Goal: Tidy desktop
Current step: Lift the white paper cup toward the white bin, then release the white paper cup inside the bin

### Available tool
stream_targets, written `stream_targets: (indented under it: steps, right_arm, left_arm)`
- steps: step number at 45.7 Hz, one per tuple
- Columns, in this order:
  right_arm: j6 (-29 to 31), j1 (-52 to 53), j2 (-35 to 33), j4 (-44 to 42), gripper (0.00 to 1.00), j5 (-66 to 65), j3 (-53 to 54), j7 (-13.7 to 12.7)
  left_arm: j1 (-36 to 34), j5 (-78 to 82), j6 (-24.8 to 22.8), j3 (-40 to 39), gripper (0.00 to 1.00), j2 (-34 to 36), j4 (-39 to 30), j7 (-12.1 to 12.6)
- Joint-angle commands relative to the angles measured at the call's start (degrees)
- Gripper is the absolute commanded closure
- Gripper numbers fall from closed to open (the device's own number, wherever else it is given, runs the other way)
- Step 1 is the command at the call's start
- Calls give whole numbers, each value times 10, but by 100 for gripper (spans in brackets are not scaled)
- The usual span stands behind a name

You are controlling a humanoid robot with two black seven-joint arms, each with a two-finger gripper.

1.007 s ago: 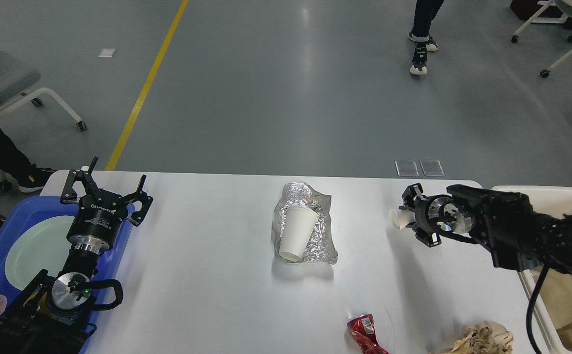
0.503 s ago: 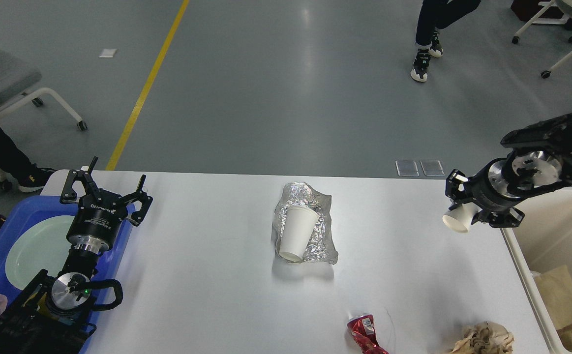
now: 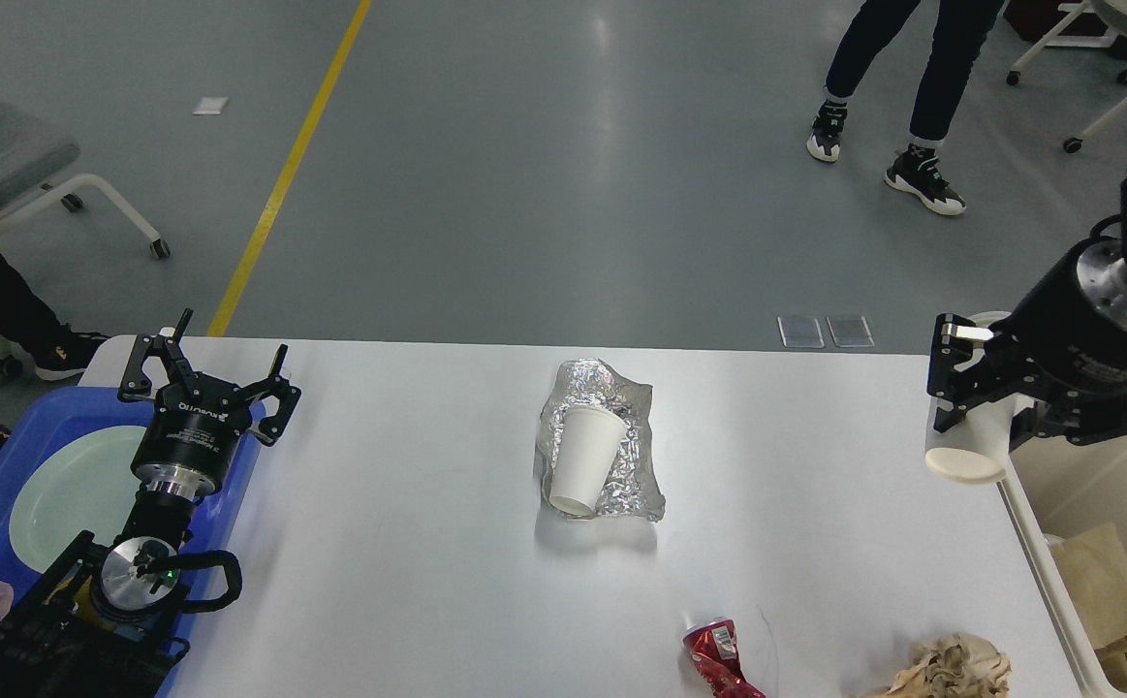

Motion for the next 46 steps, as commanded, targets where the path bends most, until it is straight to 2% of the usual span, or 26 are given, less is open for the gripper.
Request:
stream_targets:
  steps: [1, 6, 11, 17, 22, 30, 35, 41, 46]
  right_arm:
    - [-8, 10, -14, 6, 100, 0, -13, 0]
    - [-31, 0, -41, -10, 100, 0, -55, 1]
    - [-77, -50, -102, -42, 100, -14, -106, 1]
    - [-89, -186, -191, -177, 100, -69, -101, 1]
    - [-95, -347, -224, -309, 100, -72, -20, 3]
    - [-130, -567, -236, -442, 100, -79, 132, 2]
    - [-158, -716, -210, -556, 100, -79, 210, 3]
    - [-186, -899, -128, -730, 100, -79, 311, 3]
    - [-200, -1008, -37, -880, 100, -79, 332, 3]
  left_arm:
    - [0, 0, 0, 0, 1, 0, 0, 0]
    - [0, 0, 0, 0, 1, 0, 0, 0]
    - [0, 0, 0, 0, 1, 0, 0, -1]
    - [1, 0, 0, 0, 1, 0, 0, 0]
    - [1, 0, 0, 0, 1, 0, 0, 0]
    - [1, 0, 0, 0, 1, 0, 0, 0]
    - [1, 0, 0, 0, 1, 0, 0, 0]
    - [1, 0, 0, 0, 1, 0, 0, 0]
    - [1, 0, 0, 0, 1, 0, 0, 0]
